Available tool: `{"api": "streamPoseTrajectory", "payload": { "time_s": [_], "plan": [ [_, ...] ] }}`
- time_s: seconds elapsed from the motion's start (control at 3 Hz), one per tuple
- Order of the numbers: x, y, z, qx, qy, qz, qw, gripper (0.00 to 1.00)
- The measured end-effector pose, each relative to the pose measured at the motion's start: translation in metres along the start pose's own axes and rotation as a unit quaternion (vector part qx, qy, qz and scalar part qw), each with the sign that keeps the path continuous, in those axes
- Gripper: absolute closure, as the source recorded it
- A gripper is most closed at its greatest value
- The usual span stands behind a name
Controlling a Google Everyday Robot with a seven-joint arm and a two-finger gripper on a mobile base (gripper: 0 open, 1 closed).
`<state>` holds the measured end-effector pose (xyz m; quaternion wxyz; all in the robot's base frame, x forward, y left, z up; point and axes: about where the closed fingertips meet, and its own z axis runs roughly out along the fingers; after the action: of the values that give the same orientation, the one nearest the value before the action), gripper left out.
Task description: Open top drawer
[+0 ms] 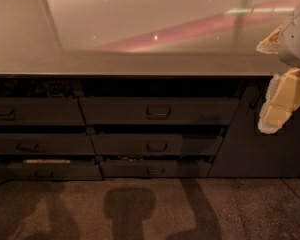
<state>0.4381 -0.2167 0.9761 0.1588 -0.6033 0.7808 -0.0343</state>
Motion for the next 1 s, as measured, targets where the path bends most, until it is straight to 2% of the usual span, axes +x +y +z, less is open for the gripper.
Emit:
{"api": "streamPoseTrajectory", "payload": {
  "time_s": [0.33, 0.67, 1.0],
  "plan": [
    [0.000, 0.000, 0.000, 0.000, 0.000, 0.000, 1.0000, 0.00],
    [-0.034, 0.012, 0.019, 0.001, 0.026, -0.033, 0.9991, 0.00],
    [-0.071, 0.026, 0.037, 0.004, 0.052, -0.070, 0.9962, 0.00]
  ]
}}
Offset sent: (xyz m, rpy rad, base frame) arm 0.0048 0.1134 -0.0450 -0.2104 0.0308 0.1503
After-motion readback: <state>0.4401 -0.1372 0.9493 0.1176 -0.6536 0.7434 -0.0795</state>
